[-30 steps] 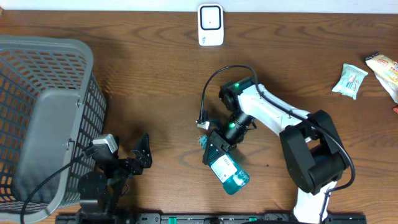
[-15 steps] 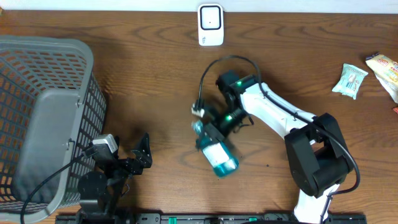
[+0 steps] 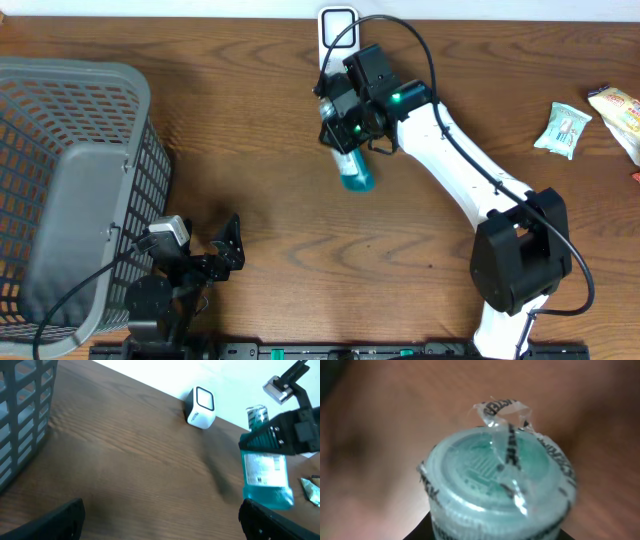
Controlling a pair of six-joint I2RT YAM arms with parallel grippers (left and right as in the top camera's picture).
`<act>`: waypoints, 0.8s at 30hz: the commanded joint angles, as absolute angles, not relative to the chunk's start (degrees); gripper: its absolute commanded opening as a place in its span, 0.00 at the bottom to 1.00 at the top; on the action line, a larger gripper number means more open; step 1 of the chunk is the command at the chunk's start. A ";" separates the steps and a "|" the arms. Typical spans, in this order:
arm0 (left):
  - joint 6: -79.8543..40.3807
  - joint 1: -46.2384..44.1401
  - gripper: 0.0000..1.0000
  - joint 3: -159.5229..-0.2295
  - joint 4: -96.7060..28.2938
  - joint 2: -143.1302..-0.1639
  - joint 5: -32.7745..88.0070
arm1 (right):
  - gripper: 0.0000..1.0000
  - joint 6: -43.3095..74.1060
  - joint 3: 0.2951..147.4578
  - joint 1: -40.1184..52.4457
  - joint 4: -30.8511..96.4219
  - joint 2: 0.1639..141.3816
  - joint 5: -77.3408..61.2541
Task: Scan the item barcode
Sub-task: 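Lift the Listerine bottle up to the white scanner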
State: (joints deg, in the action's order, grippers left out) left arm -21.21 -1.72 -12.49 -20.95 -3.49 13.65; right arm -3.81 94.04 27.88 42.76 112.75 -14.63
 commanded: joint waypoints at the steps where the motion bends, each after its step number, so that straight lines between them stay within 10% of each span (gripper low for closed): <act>1: -21.93 -1.96 0.98 -12.58 -20.99 -3.33 14.35 | 0.01 -0.69 96.90 25.87 40.05 111.24 0.64; 24: -21.96 -1.96 0.98 -12.58 -21.02 -3.33 14.35 | 0.01 -26.70 129.43 26.33 17.26 142.23 46.78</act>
